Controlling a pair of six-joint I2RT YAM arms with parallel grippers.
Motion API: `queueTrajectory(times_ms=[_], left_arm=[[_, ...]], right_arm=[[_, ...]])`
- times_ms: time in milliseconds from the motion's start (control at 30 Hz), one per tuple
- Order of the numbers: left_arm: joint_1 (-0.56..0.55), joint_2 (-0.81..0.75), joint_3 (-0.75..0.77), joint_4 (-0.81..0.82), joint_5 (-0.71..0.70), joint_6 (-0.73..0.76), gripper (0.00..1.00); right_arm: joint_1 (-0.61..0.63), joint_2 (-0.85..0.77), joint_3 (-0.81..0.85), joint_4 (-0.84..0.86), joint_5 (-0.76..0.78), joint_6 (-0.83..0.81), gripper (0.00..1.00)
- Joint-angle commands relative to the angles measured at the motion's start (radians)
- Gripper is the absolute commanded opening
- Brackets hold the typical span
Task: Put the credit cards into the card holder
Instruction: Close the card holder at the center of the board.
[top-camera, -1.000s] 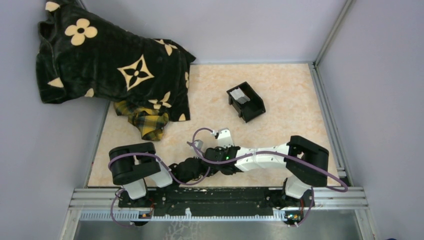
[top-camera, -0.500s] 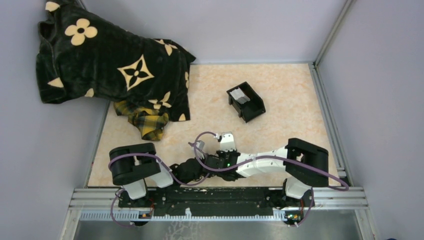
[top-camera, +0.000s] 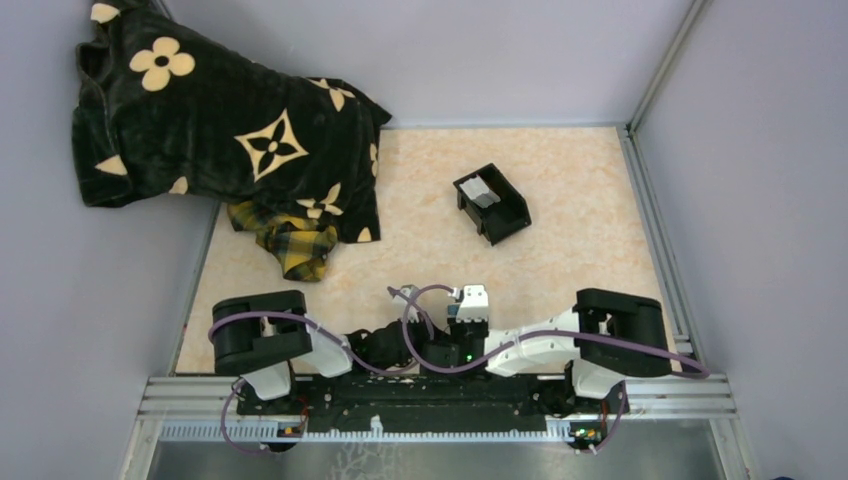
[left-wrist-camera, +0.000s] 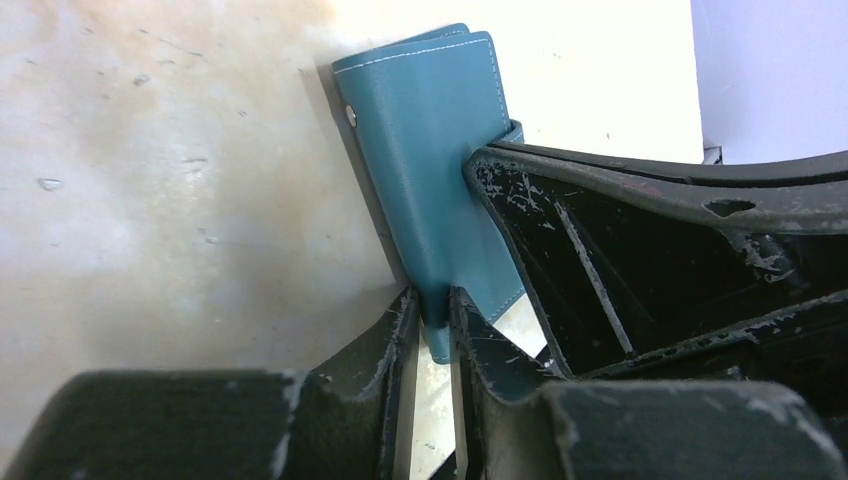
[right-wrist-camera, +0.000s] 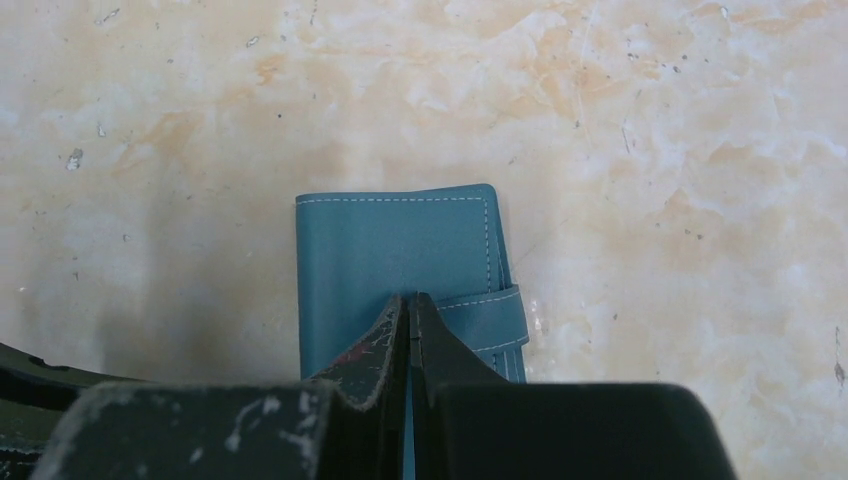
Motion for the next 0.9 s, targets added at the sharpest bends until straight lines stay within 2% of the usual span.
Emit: queueTrajectory(times_ms=[0,267,567,667,867], left_arm=[[-0.038,0.028,0.031,-0.355,-0.027,-0.013,0.23],[-0.082,0.038,0.135,-0.526,-0.095,-0.057,0.22],[-0.105,0.031,0.192,-0.675,-0.151,-0.124,0.20],[-0.107,0.024,0.213,-0.732,-0.165,-0.145,0.18],[-0.108,0.037,0.255,-0.788,-0.176,-0.168,0.17]], right_arm=[[0.057,0.015,-0.125,-0.085,-0.389,0.194,0.00],[0.094,-0.094,-0.253,-0.038,-0.395,0.353,0.00],[0.162,-0.016,-0.380,0.172,-0.459,0.531,0.00],[0.174,0.001,-0.458,0.312,-0.480,0.607,0.00],[0.176,0.082,-0.510,0.455,-0.529,0.671,0.00]])
